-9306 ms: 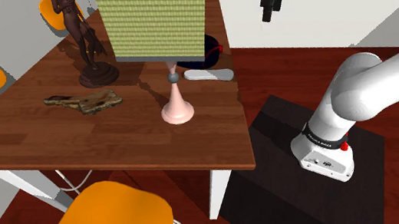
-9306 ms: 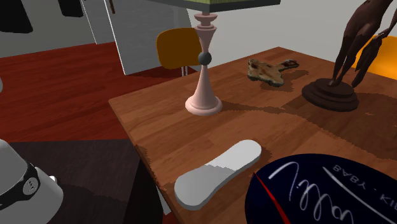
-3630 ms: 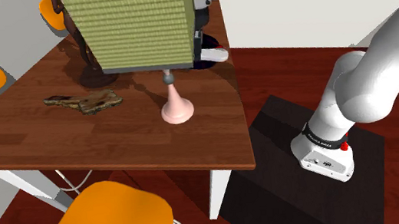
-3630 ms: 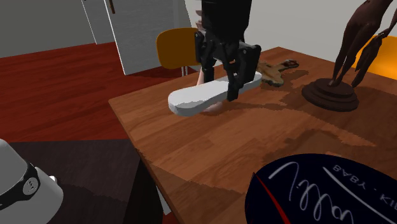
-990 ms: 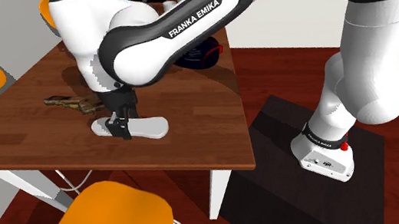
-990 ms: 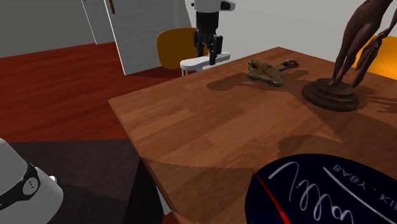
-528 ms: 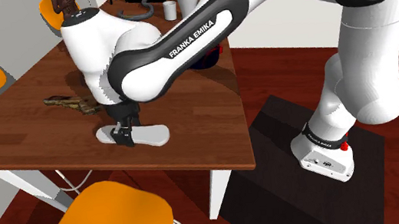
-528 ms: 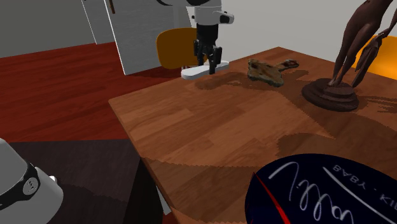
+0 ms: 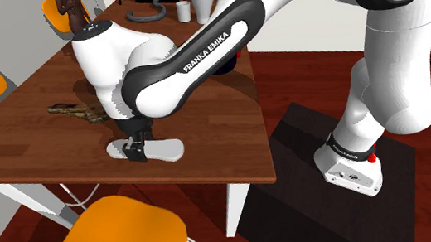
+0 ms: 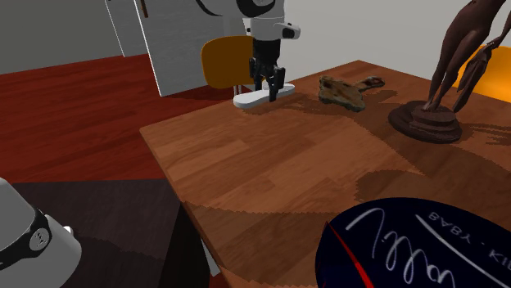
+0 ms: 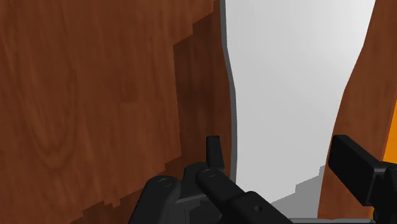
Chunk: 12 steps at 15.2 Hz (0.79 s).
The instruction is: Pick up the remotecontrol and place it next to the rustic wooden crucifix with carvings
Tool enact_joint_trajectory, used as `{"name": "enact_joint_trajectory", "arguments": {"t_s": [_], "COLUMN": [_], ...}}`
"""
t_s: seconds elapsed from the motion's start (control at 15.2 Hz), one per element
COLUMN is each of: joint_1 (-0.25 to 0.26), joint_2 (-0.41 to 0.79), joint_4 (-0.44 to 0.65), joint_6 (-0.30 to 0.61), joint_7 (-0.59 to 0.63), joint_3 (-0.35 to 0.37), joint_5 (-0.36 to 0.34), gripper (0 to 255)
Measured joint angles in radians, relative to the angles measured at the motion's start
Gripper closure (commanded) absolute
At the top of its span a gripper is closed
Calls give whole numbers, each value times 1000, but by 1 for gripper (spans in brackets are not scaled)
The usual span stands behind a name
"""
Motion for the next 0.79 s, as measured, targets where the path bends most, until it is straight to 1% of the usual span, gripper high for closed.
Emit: {"name": "enact_joint_trajectory", "arguments": {"t_s": [0.07, 0.13, 0.53, 0.79], "joint_1": [0, 0, 0, -2], "joint_2": [0, 0, 0, -40], "joint_4": [0, 0, 0, 42], "joint_6": [0, 0, 1, -79], "joint_7": [0, 0, 0, -8], "joint_3": [0, 0, 0, 6], "joint_5": [0, 0, 0, 13], "gripper": [255, 0, 0, 0]}}
